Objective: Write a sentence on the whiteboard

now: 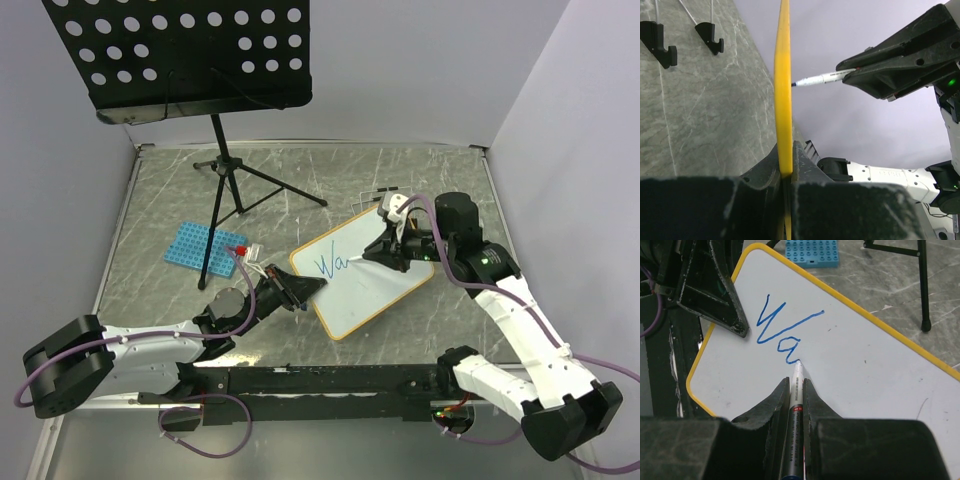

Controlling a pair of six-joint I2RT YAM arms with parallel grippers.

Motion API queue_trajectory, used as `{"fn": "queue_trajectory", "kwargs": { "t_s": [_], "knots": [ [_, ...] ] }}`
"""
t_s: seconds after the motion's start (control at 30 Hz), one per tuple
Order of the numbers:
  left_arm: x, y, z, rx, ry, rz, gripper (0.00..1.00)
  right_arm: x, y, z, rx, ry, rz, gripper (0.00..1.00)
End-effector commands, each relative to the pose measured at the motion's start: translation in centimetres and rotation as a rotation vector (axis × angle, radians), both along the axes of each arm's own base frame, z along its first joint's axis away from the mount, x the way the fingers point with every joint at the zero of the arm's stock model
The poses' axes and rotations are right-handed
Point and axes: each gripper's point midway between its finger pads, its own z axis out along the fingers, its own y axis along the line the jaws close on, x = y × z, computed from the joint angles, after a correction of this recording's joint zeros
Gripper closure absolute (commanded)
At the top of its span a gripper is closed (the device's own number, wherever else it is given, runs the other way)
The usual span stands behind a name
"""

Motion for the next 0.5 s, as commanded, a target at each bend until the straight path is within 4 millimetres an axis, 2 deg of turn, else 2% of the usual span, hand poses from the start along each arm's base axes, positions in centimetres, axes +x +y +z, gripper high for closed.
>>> {"fn": "queue_trajectory", "kwargs": {
  "t_s": [0.0, 0.23, 0.47],
  "knots": [
    [-0.9, 0.6, 6.6, -0.222, -0.111, -0.029, 0.99, 1.0, -0.2, 2.9, 0.022, -0.087, -0.013, 1.00],
    [-0.8, 0.5, 6.2, -0.209, -0.109, -0.026, 0.99, 0.3, -0.2, 4.8, 0.055, -0.107, 0.006, 1.00],
    [-1.0, 0.5, 6.1, -0.210, -0.109, -0.036, 0.99, 0.4, -0.7, 4.3, 0.074, -0.102, -0.011, 1.00]
  ]
}}
